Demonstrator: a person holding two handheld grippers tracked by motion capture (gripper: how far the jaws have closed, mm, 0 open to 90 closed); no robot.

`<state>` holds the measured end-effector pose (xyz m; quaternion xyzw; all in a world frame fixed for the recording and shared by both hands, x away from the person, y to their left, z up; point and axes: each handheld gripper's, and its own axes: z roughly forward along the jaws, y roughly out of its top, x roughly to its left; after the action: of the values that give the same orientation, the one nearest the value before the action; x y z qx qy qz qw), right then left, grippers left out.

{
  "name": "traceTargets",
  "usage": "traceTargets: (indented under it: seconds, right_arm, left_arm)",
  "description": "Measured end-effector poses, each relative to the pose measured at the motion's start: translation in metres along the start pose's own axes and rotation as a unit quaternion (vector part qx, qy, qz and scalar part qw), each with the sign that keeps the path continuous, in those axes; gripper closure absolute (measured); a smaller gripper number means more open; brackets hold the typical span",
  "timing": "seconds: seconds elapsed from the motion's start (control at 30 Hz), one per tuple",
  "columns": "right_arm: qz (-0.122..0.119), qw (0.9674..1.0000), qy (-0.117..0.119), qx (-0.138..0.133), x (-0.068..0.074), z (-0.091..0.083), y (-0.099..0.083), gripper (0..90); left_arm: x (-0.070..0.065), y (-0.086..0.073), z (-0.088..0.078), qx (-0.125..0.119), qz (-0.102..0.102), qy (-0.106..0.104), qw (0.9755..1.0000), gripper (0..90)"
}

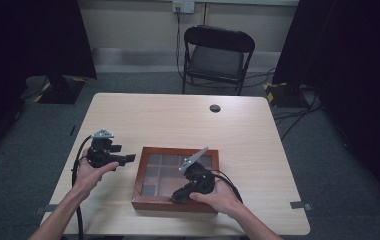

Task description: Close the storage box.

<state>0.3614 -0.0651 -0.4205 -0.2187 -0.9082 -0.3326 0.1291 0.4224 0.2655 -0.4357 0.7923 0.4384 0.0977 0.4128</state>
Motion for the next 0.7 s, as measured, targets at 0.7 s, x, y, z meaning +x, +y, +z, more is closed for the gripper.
traceTargets:
  seconds: [0.7]
  right_arm:
    - [0.034,0.9936,-0.030,-0.104,-0.013,-0.035,-0.004,55.0]
  left_arm:
    - [-0.002,0.001,0.002,0.007,0.001,0.000,1.0000,21.0]
